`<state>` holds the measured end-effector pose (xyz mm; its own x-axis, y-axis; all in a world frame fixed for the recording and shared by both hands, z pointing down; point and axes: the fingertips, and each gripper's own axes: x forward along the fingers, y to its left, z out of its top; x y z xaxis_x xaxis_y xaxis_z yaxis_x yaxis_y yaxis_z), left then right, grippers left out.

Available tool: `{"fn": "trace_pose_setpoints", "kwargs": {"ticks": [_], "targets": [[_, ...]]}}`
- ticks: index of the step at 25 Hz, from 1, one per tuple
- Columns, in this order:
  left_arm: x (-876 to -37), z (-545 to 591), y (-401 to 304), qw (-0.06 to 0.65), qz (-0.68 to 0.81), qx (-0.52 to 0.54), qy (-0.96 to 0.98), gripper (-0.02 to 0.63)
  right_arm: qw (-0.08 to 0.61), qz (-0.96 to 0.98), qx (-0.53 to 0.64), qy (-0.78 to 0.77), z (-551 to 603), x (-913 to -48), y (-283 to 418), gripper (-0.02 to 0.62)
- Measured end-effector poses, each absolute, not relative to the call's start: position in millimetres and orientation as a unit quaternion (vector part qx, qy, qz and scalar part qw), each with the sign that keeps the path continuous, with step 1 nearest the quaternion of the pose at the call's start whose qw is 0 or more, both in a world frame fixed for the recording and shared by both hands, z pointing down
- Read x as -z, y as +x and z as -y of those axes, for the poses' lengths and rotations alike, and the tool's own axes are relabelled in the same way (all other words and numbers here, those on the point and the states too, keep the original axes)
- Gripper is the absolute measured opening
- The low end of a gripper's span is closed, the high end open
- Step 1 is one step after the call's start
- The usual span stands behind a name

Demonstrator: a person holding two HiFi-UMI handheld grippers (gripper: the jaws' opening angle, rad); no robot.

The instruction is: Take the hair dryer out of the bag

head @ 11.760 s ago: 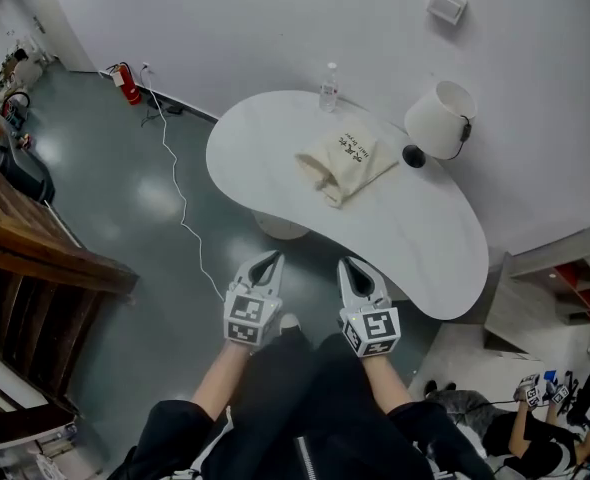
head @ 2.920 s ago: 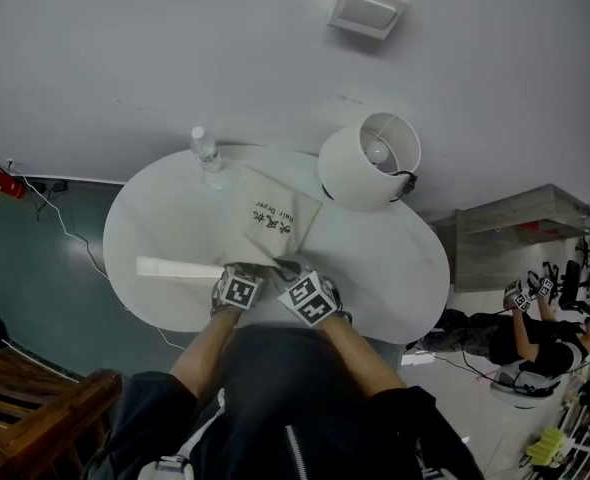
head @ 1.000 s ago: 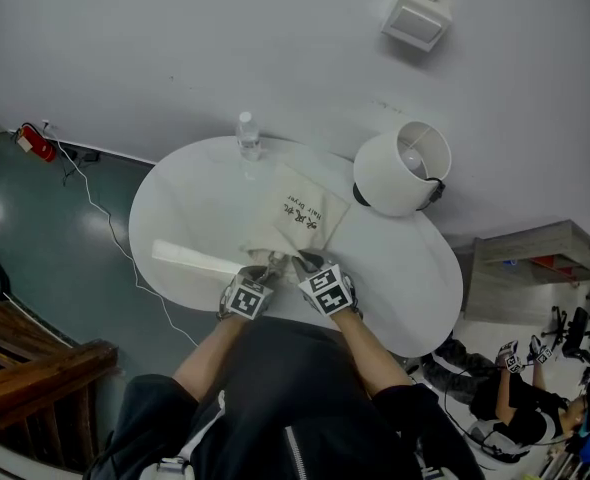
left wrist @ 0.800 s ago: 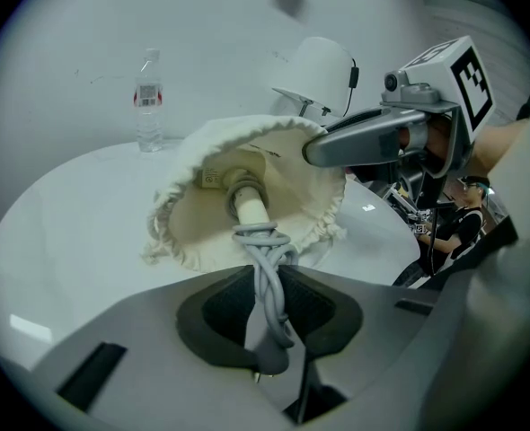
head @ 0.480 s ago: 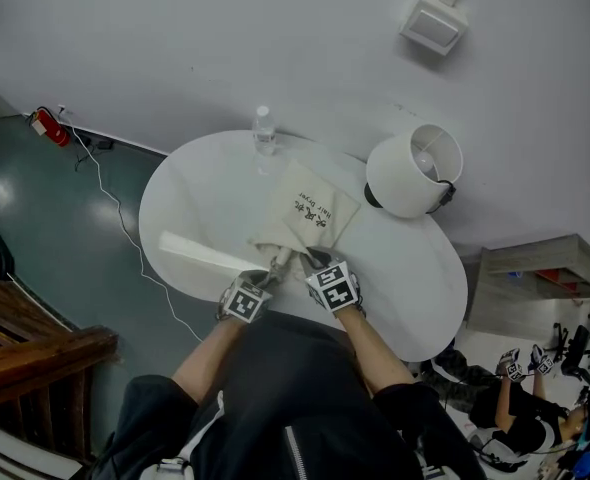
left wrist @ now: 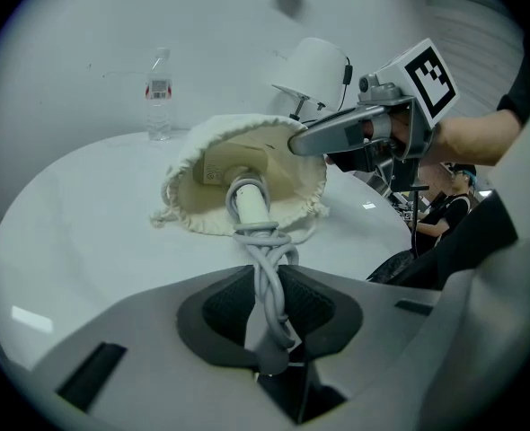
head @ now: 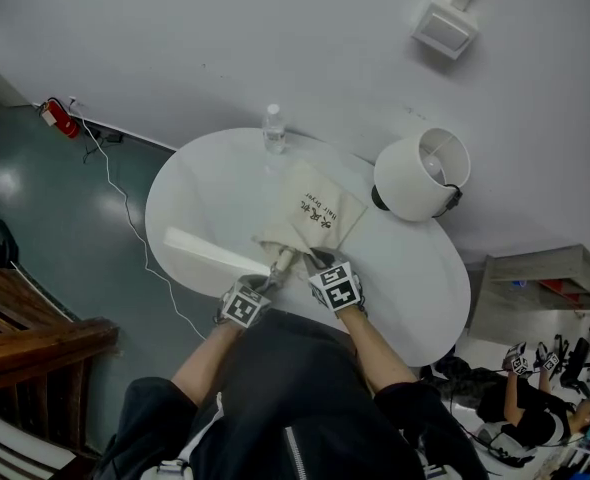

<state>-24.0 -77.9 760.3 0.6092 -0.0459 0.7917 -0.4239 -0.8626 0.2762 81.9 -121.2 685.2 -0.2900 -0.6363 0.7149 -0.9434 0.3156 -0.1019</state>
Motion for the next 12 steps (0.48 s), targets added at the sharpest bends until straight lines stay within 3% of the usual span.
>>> {"fn": "trace_pose_setpoints", "kwargs": {"ticks": [12], "targets": [[-767, 63, -44, 0.226, 0.129, -0.443, 0.858, 0.087, 0.289, 0.767, -0.267, 0.506, 126, -687, 79, 0.042]]}}
